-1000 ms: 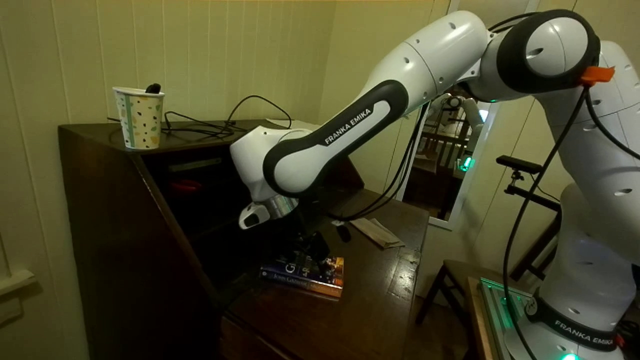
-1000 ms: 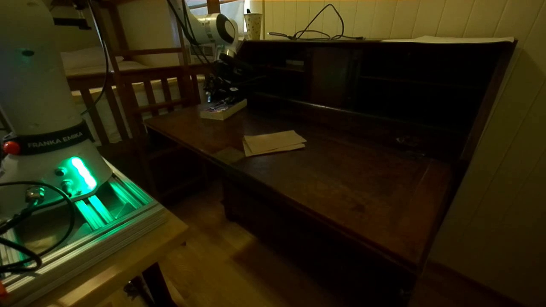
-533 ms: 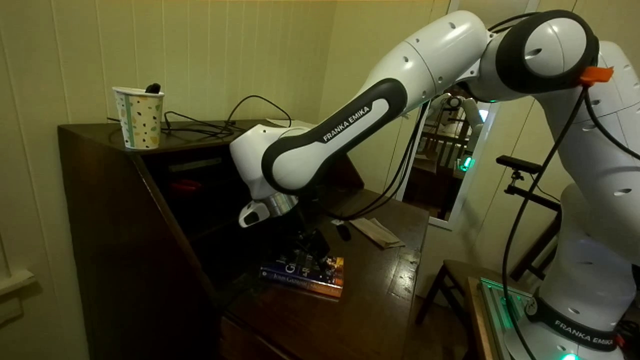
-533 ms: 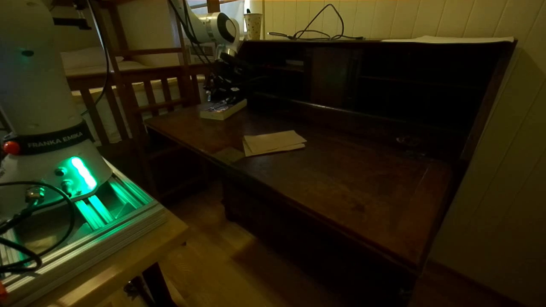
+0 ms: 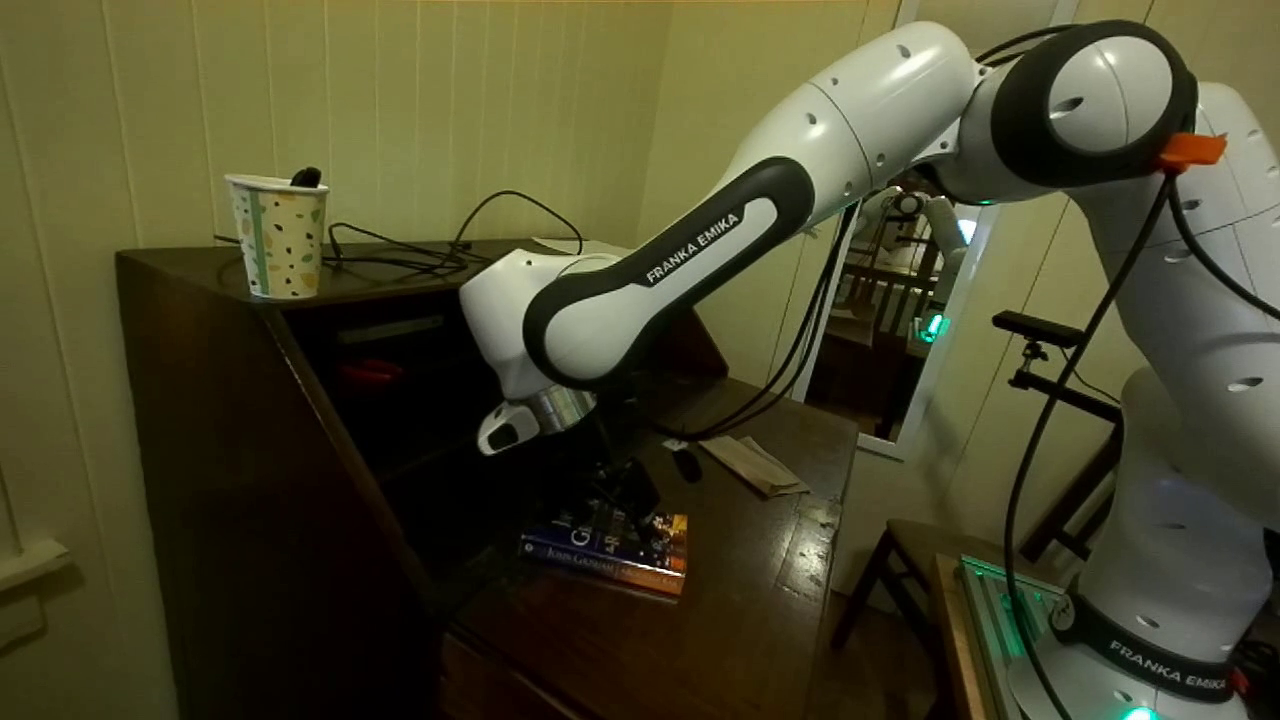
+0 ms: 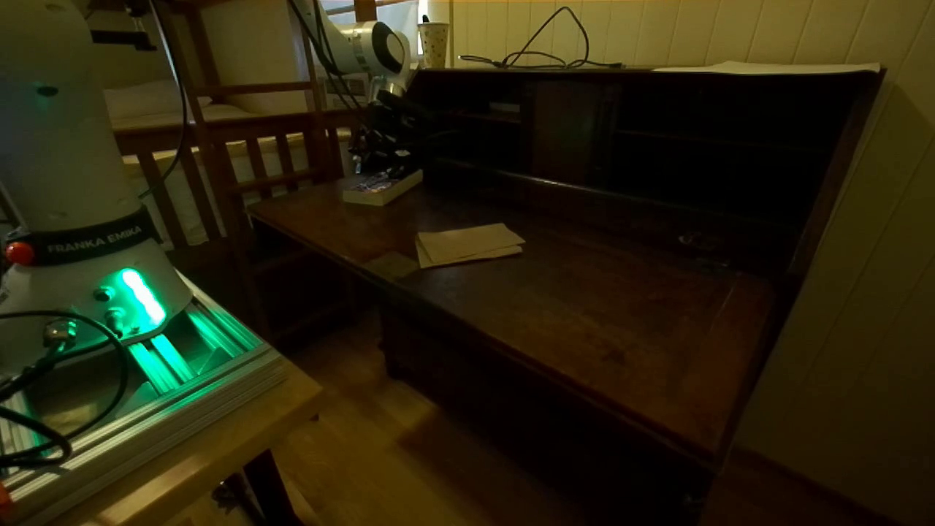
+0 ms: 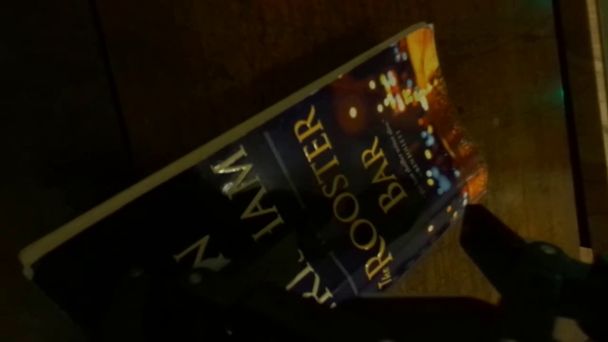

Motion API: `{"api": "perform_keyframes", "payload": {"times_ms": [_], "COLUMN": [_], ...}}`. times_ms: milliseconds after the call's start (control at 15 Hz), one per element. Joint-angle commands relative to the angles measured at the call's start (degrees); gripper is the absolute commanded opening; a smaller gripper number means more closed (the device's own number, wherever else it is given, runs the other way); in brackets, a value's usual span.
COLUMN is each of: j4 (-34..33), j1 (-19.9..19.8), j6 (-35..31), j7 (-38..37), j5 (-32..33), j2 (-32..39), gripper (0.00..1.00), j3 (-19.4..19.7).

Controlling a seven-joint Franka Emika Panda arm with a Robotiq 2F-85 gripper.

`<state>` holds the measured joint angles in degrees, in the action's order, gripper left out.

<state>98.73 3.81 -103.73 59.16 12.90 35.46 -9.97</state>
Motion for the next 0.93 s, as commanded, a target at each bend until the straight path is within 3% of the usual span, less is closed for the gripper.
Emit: {"api": "perform_keyframes", "payload": {"times_ms": [0,400,867], "j4": [-1.2,-2.8,-8.1], "j1": [-1.1,-3.0,-1.4], "j6": [-1.1,-2.0,-0.8], "j7": [-1.9,-1.9,-1.3], "j5": [-5.4,-21.5,-29.0], "j2": [1.8,4.5,8.8], "gripper": [1.00,1.00,1.00], "j3": [-0.5,-3.2,-5.7]}}
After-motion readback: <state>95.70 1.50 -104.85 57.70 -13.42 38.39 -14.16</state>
